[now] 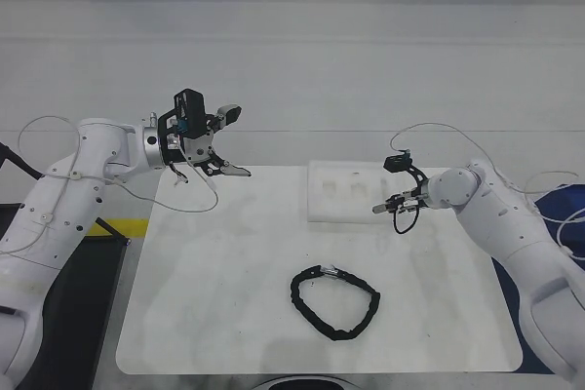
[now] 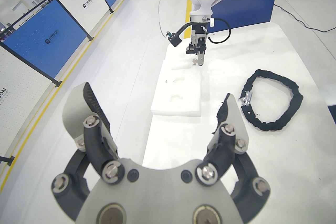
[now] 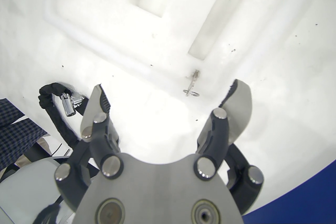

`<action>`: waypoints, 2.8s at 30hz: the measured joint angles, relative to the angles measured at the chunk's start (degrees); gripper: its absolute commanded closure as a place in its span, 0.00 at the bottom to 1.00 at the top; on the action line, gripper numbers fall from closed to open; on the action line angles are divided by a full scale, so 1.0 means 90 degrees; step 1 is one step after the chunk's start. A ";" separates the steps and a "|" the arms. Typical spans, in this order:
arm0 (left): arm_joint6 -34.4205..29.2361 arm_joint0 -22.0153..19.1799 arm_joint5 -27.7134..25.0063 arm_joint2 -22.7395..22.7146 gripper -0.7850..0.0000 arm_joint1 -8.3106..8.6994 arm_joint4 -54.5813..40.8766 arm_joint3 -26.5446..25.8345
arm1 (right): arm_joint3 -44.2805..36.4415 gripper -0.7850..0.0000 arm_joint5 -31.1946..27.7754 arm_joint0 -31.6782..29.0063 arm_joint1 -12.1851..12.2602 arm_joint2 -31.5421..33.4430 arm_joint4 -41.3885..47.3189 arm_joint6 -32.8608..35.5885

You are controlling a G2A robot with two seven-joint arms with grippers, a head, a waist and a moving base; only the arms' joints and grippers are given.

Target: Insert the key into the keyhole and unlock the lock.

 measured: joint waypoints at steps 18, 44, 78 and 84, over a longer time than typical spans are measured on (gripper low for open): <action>0.0000 0.0000 0.0000 0.0000 0.00 0.0000 0.0000 0.0000 | 0.0953 0.58 -0.0011 0.0212 -0.0478 -0.0138 -0.0382 -0.0168; 0.0000 0.0000 0.0000 0.0000 0.00 0.0000 0.0000 0.0000 | 0.1614 0.79 0.0053 0.0364 -0.0903 -0.0157 -0.0849 -0.0167; 0.0000 0.0000 0.0000 0.0000 0.00 0.0000 0.0000 0.0000 | 0.2067 1.00 0.0291 0.0536 -0.1176 0.0074 -0.1101 -0.0191; 0.0000 0.0000 0.0000 0.0000 0.00 0.0000 0.0000 0.0000 | 0.2008 1.00 0.0146 0.0637 -0.1120 0.0145 -0.1138 0.0045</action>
